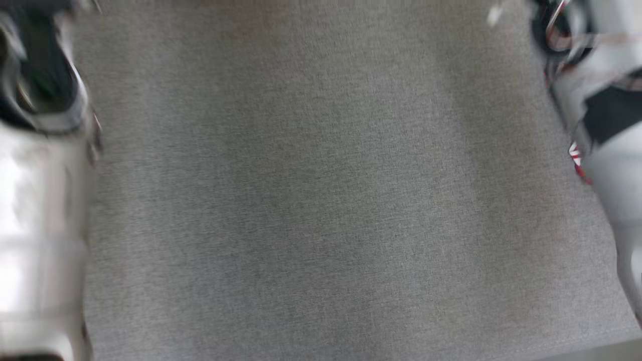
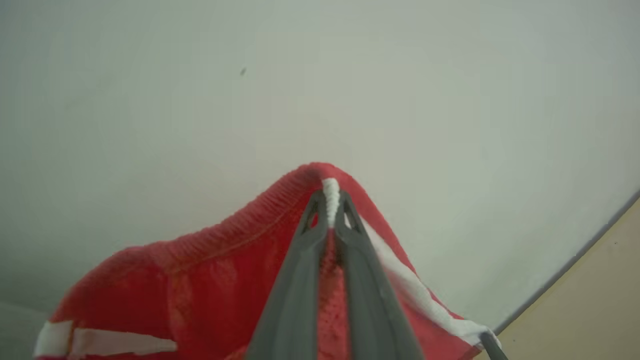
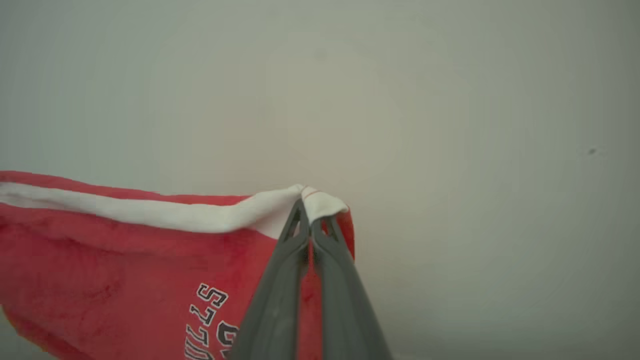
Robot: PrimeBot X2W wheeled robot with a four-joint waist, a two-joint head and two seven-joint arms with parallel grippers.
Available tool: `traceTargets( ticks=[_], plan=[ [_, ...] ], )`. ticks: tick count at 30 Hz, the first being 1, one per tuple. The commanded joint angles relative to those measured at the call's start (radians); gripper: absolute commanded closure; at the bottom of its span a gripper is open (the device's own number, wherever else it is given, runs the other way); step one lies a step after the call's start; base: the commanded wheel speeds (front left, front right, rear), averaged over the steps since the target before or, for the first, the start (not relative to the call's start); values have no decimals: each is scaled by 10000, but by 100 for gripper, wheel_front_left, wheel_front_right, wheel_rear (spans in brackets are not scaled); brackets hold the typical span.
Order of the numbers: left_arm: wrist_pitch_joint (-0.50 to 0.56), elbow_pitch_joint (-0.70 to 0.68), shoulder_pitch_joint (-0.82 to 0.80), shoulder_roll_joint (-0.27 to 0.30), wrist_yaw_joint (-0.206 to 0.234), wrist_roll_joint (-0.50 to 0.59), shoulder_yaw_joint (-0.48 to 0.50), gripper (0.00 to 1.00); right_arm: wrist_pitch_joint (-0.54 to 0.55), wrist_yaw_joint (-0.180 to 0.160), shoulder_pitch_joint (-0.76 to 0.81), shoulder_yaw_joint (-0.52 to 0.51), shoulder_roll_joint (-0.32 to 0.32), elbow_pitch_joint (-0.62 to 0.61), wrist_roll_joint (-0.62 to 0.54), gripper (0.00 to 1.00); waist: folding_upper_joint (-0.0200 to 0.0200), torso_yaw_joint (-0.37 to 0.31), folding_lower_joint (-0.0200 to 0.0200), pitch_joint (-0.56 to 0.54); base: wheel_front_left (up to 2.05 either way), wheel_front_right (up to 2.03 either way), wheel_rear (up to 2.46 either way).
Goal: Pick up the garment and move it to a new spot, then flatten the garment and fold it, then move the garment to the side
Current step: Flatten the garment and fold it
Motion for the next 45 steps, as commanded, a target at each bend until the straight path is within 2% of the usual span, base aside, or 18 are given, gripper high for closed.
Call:
traceTargets(
  ticks=[1, 7, 12, 16, 19, 21, 25, 26, 35, 40, 45],
  plan=[
    [-48, -293, 728, 114, 0, -371, -198, 100, 195, -31, 562, 379, -218, -279, 373, 100, 0, 150, 1, -404, 0, 0, 0],
    [-198, -1469, 3528, 507, 3, -765, -1222, 100, 1017, -29, 3193, 809, -1411, -2027, 1984, 100, 0, 512, 1, -1473, 0, 0, 0],
    [-379, -1948, 5755, 542, 3, -616, -1488, 100, 1729, -31, 5827, 388, -2446, -3634, 2315, 100, 0, 645, 1, -2300, 0, 0, 0],
    [-437, -2146, 7255, 438, 6, -632, -1335, 100, 2303, -31, 7908, -585, -2668, -4763, 2258, 100, 0, 675, 1, -2925, 0, 0, 0],
    [-452, -2276, 8187, 350, 6, -597, -1413, 100, 3152, -35, 9432, -1386, -2766, -5631, 2012, 100, 0, 712, 1, -3358, 0, 0, 0],
    [-446, -2282, 8492, 364, 8, -563, -1466, 100, 3560, -37, 9986, -1675, -2798, -5869, 1846, 100, 0, 723, 1, -3488, 0, 0, 0],
    [-273, -2121, 9562, 515, 134, -355, -1840, 100, 5339, -38, 11908, -2794, -2414, -6969, 1304, 100, 0, 748, 1, -4027, 0, 0, 0],
    [-91, -2046, 10000, 619, 229, -203, -2098, 100, 6333, -38, 12833, -3269, -2131, -7607, 1116, 100, 0, 767, 1, -4241, 0, 0, 0],
    [860, -2400, 11811, 1031, 630, -603, -2531, 100, 10110, -32, 16186, -4667, -546, -9742, 653, 100, 0, 909, 1, -4757, 0, 0, 0],
    [1405, -3019, 12456, 1320, 937, -860, -2559, 100, 10721, -31, 16666, -5219, 31, -10493, 278, 100, 0, 1043, 1, -4774, 0, 0, 0],
    [1363, -3455, 12218, 1221, 1019, -939, -2477, 100, 10571, -31, 15628, -5035, -286, -10351, -109, 100, 0, 1147, 1, -4652, 0, 0, 0]
  ],
)
